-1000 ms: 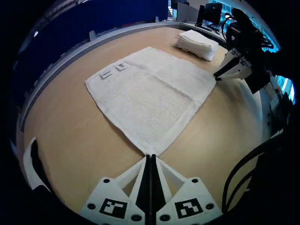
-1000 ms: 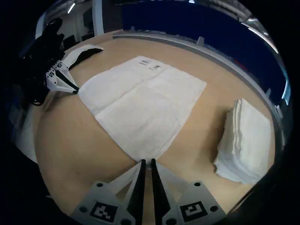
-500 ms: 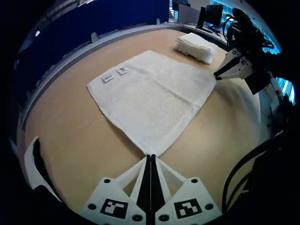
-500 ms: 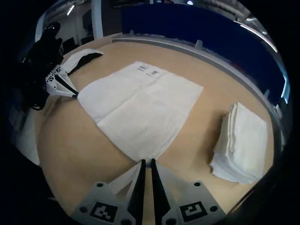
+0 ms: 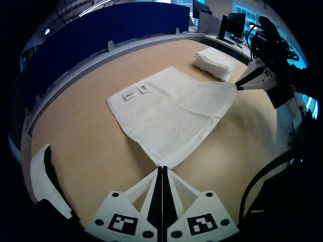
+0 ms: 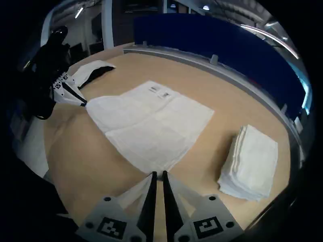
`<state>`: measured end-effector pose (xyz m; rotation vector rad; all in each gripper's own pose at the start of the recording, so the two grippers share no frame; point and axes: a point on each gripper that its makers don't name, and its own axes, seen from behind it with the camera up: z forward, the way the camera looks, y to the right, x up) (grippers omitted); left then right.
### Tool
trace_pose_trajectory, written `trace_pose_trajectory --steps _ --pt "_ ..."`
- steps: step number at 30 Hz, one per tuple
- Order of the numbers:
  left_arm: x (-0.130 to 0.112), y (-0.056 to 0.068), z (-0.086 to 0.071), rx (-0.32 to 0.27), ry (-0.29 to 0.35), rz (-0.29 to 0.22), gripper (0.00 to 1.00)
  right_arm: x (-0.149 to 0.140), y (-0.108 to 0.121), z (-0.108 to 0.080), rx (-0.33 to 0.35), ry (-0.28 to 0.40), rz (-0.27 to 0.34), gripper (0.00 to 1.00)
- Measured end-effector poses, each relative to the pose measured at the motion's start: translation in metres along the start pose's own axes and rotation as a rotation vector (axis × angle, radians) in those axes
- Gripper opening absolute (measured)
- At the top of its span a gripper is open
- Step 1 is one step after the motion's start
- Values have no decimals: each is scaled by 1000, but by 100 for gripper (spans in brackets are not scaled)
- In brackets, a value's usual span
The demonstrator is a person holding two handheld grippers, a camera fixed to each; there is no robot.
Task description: Fold towel
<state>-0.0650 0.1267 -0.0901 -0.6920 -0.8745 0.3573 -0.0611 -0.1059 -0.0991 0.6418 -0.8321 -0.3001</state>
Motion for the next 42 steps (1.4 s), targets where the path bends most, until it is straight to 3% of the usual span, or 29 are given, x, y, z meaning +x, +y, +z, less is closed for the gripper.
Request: trace_pose_trajectory --steps 9,24,33,42 --pt "11 2 -27 19 21 -27 1 19 -5 -26 1 33 26 10" --pt "38 -1 -53 56 72 -61 1 39 -3 -54 -19 67 41 10" --pt "39 8 -53 35 84 -77 0 33 -8 -50 -8 59 49 10" --pt "45 12 -52 27 94 -56 0 25 -5 -51 -16 51 55 10"
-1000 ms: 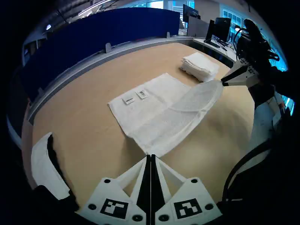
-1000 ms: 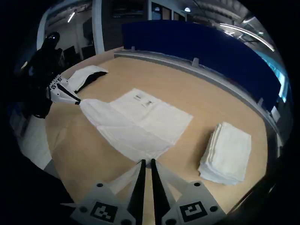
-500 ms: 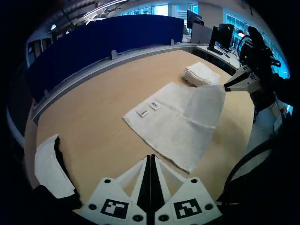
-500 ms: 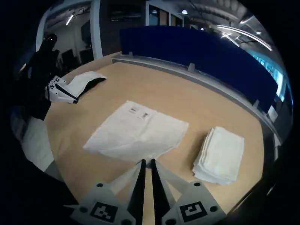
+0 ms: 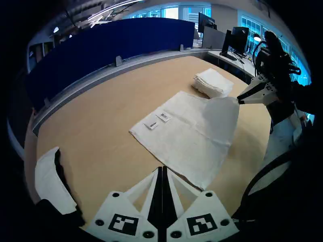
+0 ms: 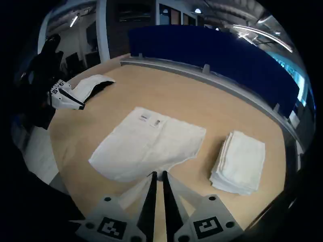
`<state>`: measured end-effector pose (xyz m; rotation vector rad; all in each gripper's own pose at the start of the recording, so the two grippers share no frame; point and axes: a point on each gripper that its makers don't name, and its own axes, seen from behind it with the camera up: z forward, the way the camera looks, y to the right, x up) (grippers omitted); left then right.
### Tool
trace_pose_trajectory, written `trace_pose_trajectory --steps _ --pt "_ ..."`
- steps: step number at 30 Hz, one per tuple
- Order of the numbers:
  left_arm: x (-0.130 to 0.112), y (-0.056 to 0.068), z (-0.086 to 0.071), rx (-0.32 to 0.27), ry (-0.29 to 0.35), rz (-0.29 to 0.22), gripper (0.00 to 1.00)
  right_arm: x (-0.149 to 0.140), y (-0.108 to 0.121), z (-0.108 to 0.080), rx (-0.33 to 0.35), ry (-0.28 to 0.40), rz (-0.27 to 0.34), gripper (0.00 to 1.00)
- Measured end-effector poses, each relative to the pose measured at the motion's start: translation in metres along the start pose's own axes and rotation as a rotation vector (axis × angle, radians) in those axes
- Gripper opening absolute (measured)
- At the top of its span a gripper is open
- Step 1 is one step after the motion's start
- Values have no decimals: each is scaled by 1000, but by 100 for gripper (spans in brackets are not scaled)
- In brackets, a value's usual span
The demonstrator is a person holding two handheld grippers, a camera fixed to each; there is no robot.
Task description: Fold towel
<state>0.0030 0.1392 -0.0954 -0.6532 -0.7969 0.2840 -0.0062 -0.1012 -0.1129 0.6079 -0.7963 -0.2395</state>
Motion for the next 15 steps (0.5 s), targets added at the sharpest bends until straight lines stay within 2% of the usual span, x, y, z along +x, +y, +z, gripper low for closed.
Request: trace_pose_trajectory --steps 15 --pt "4 0 -3 2 2 13 0 -5 2 2 -7 -7 -9 10"
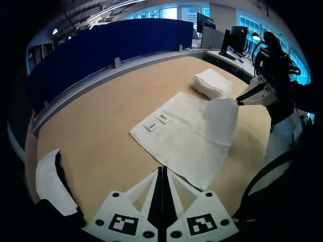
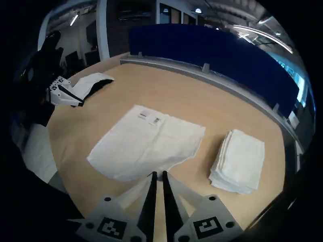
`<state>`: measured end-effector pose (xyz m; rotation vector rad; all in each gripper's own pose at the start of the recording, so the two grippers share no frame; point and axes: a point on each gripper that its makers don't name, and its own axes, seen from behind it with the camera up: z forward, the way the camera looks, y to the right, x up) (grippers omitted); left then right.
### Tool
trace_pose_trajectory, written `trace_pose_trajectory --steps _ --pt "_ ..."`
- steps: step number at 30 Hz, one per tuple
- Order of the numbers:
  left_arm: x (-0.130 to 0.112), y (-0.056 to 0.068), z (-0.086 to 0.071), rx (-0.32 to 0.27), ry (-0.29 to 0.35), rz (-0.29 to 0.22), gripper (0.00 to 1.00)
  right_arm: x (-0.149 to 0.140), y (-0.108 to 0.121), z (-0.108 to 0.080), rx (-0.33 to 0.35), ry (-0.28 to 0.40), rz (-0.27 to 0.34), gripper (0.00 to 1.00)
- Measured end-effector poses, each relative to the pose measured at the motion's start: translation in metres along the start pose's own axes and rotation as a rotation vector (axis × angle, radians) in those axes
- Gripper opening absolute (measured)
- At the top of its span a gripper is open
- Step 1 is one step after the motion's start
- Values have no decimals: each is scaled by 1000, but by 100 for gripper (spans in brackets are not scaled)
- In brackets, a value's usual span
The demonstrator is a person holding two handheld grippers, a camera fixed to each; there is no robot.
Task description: Fold towel
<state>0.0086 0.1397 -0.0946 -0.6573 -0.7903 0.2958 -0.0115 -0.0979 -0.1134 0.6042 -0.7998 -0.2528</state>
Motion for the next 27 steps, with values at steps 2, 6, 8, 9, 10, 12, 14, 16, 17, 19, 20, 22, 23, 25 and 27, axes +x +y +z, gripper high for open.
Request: trace_pose_trajectory --steps 2,6,8,9,10,12,14,16,17,19,20,22,23,25,27 --pt "0 0 0 0 0 1 0 -1 0 0 -1 -2 -3 10" --pt "0 1 0 2 -1 1 0 -1 0 -1 1 -2 -6 10" --pt "-1 1 0 1 -1 1 0 0 0 -2 2 0 -6 10" --pt "-1 1 0 1 -1 1 0 0 0 -2 2 0 -6 10" --pt "-1 2 0 1 -1 2 0 0 0 -2 3 1 -6 10" --pt "-1 2 1 0 -2 4 0 0 -1 -2 4 2 -7 10" --pt "-3 3 2 -2 -3 5 0 1 -1 -2 4 2 -8 10" --pt "-4 4 3 -1 -4 6 0 1 -2 -2 3 3 -8 10" --pt "-4 4 3 0 -4 6 0 1 -2 -2 3 3 -9 10" --pt "-5 4 3 2 -5 7 0 0 -2 -1 1 3 -10 10" --pt "-5 4 3 3 -5 7 0 0 -2 -1 0 3 -11 10" --pt "-5 4 2 4 -4 8 0 0 -2 0 -2 2 -13 10" --pt "-5 3 1 5 -4 9 0 -1 -2 0 -2 2 -14 10" --pt "-6 3 0 7 -4 9 0 -2 -2 0 -3 1 -13 10" --pt "-6 2 -1 9 -4 9 0 -3 -1 0 -4 0 -12 10"
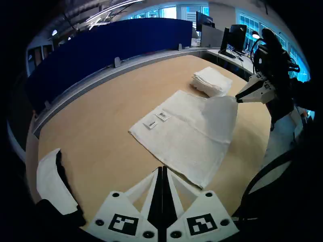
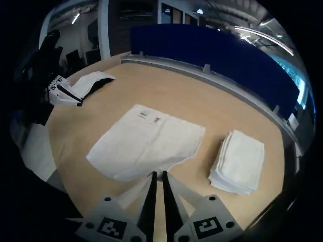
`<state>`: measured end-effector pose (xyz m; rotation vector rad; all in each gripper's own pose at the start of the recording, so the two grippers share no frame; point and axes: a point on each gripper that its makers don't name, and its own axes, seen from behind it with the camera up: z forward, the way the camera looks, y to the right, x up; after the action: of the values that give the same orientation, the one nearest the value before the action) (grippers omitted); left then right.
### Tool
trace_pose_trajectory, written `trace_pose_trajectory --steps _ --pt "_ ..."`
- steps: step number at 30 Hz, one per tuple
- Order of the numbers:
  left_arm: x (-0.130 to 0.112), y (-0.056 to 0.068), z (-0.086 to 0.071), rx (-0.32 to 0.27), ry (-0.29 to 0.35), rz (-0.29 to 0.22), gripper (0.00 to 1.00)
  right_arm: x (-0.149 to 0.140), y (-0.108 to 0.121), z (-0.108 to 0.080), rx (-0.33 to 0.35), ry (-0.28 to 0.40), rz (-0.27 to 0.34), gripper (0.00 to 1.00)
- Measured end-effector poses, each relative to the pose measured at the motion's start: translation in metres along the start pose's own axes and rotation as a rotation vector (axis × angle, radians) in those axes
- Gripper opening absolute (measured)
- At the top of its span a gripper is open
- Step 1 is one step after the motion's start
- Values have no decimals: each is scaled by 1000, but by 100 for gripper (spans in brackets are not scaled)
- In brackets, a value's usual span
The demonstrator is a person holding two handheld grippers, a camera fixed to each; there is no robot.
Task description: Fold towel
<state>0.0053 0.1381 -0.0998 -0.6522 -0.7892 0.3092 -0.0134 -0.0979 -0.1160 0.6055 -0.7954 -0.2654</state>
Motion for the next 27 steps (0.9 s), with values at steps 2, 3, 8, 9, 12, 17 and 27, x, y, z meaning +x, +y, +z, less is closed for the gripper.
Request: trace_pose_trajectory --steps 2,3,8,9,12,17,27 --pt "0 1 -1 0 0 -1 0 -2 1 0 -2 -3 2 10" --pt "0 1 -1 -1 0 -1 0 -3 1 0 -3 -4 2 10" --pt "-1 2 -2 -1 1 1 0 -10 5 1 -19 -21 -2 18" --pt "-1 3 -2 -1 1 2 0 -12 6 1 -23 -26 -5 23" --pt "0 3 -3 1 1 2 0 -19 6 1 -25 -46 -17 55" --pt "-1 3 -5 3 2 0 0 -24 6 -1 -29 -55 -20 62" --pt "-3 3 -3 16 1 12 0 -25 9 -3 -38 -48 -11 84"
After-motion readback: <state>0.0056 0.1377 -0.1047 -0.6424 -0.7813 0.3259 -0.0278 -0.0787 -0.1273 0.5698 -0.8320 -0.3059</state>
